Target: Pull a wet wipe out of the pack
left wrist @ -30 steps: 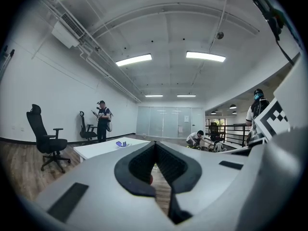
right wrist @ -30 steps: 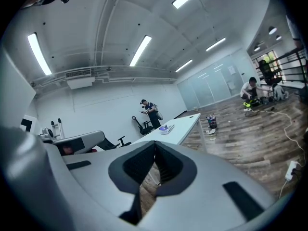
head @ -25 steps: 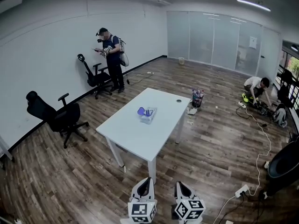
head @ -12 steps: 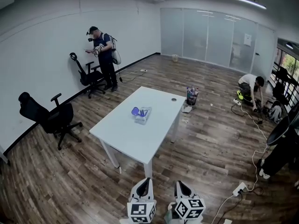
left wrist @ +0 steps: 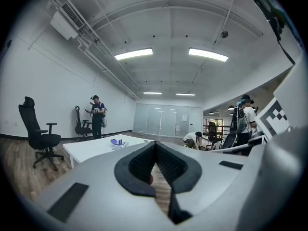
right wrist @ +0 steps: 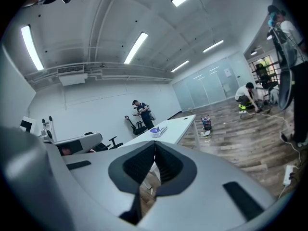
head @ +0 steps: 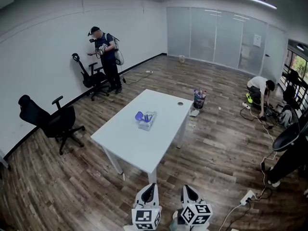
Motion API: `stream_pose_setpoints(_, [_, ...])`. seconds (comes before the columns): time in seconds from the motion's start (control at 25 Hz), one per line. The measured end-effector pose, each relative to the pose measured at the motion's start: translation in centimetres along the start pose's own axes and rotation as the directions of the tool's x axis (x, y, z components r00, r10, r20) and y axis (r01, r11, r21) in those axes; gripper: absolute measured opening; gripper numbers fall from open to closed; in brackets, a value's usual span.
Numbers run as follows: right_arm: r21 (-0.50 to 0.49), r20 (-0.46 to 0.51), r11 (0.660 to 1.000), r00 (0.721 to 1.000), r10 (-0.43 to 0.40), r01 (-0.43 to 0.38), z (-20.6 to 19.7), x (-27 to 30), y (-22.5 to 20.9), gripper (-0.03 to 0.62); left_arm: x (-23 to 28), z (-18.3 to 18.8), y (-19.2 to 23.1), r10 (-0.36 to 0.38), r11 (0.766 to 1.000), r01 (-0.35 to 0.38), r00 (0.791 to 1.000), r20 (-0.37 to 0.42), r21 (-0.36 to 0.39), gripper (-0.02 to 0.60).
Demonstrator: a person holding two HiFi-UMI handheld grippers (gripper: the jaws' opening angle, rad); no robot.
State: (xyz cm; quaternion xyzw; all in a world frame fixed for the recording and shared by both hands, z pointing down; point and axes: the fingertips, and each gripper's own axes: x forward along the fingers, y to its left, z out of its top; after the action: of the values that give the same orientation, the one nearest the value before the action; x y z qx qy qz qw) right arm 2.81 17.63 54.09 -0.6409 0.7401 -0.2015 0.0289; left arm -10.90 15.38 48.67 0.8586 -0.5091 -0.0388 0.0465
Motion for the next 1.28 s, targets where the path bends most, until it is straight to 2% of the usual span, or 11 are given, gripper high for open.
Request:
stream_pose_setpoints(0.36, [-0.002,0.001,1.000,1.000,0.022,-0.022,1.7,2.9,-1.4,0.009,3.1,-0.3,0.1,0.018,1.000,-0.018,1.000,-0.008,-0.004,-0.003])
stream_pose_setpoints(0.72, [-0.015,0.008,0.998,0.999,0.053,-0.053,4.9,6.5,-3.8,0.008,7.7,0.9,-0.3,0.043,0.999,-0.043,0.999,-0.003,0.013,-0.003])
stream_pose_setpoints(1.28, [-0.008,-0.010,0.997,0.997,0.078,-0.078,7.8,11.4,-8.2,0.008,14.7,1.0,-1.0,0.072,0.997,-0.072,0.997,-0.010,0.010,-0.003])
